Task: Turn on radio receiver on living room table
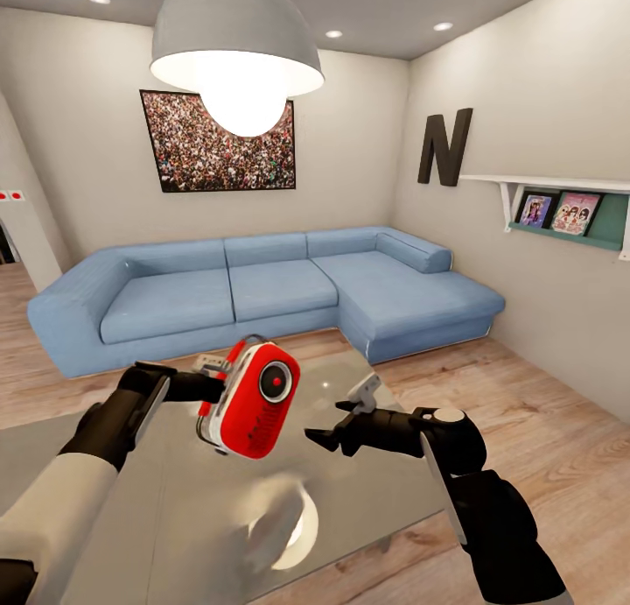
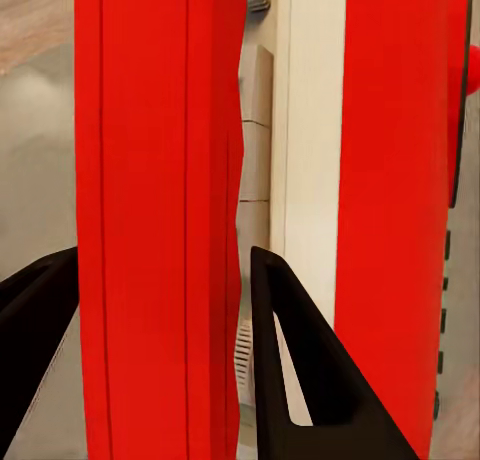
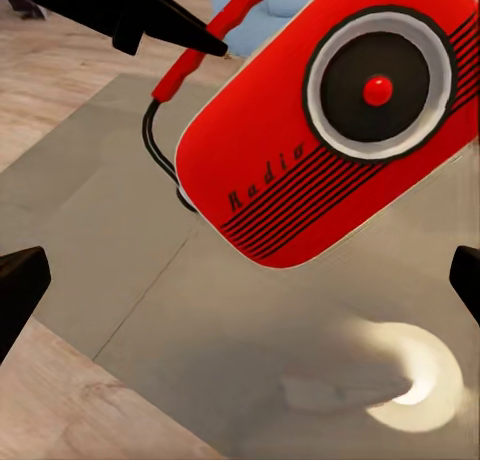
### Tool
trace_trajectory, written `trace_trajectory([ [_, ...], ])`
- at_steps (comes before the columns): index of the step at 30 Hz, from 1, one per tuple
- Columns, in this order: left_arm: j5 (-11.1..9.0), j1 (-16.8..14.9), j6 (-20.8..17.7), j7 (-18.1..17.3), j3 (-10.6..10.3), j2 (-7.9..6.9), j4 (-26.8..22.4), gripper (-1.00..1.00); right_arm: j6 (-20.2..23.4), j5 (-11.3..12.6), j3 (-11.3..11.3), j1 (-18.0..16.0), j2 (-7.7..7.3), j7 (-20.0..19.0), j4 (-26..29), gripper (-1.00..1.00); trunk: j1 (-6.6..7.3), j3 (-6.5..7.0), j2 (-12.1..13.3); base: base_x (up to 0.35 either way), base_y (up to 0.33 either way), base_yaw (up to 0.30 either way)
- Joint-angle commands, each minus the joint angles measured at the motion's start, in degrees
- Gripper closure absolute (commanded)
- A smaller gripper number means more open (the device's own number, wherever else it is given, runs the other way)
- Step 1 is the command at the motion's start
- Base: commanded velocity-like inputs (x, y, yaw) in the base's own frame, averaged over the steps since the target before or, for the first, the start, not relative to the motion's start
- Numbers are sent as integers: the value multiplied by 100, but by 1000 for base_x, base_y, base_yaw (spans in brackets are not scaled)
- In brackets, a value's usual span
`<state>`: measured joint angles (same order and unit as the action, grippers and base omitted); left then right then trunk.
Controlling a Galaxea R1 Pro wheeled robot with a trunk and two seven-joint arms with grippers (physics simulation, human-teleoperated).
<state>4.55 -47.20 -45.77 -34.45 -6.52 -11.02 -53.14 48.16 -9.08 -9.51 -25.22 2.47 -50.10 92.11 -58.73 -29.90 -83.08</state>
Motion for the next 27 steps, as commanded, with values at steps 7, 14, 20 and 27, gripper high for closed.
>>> trace_trajectory([
  [7, -34, -1, -10, -329, -8, -147, -24, 100, -4, -59, 5, 0, -1, 25, 0, -100, 0, 0, 0, 0, 0, 0],
  [14, -16, 19, -11, -428, -23, -155, 16, 100, -17, -416, 17, 0, -1, 118, 0, -100, 0, 0, 0, 0, 0, 0],
  [20, -15, 62, -11, -439, -37, -155, 28, 100, -19, -476, 20, -10, 12, 368, 0, -100, 0, 0, 0, 0, 0, 0],
  [27, -17, 78, -5, -790, -45, -148, 11, 100, -26, -479, 11, -17, 27, 843, 0, -100, 0, 0, 0, 0, 0, 0],
])
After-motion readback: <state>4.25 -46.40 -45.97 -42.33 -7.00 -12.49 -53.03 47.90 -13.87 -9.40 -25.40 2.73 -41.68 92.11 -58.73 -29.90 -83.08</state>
